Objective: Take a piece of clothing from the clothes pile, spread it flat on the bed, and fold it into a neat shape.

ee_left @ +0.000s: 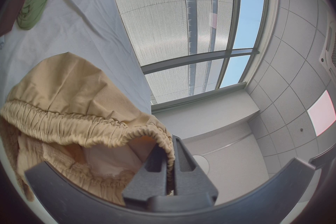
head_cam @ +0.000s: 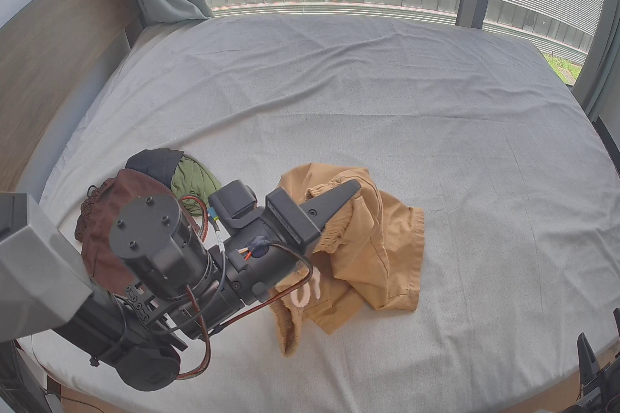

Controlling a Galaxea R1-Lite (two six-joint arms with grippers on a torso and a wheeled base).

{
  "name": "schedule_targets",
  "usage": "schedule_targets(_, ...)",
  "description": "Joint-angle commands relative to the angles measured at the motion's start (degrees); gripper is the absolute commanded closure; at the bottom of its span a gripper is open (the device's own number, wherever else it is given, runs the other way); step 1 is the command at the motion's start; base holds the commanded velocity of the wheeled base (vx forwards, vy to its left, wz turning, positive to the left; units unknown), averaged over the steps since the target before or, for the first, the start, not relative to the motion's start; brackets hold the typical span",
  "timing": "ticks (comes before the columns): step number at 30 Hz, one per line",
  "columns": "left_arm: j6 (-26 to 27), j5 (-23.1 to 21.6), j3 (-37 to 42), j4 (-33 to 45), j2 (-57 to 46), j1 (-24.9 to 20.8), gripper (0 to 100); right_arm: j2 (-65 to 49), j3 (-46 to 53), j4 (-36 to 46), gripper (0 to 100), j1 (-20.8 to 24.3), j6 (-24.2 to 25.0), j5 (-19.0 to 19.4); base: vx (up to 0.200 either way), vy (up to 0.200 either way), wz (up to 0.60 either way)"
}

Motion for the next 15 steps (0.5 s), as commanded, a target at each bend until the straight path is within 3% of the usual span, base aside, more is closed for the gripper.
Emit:
schedule_targets(1, 0.44, -0.01, 1.06, -0.12, 1.15, 2.6, 100, -0.93, 1.01, 0.02, 0, 0.0, -0.03, 0.03, 0.0, 0.0, 0.0)
schedule_targets(5, 0.7, -0.1, 2.12, -0.21, 1.24, 4.18, 100, -0.93, 1.01, 0.02, 0, 0.0, -0.03, 0.03, 0.0, 0.0, 0.0)
schedule_targets(12, 8.17, -3.88, 4.66, -0.12, 2.82, 9.28, 100, -0.93, 1.01, -0.07, 0, 0.0, -0.03, 0.03, 0.0, 0.0, 0.0)
schedule_targets(15, 8.96, -4.32, 5.81, -0.12, 2.82, 10.77, 100, -0.93, 1.01, 0.02, 0, 0.0, -0.03, 0.03, 0.0, 0.0, 0.0)
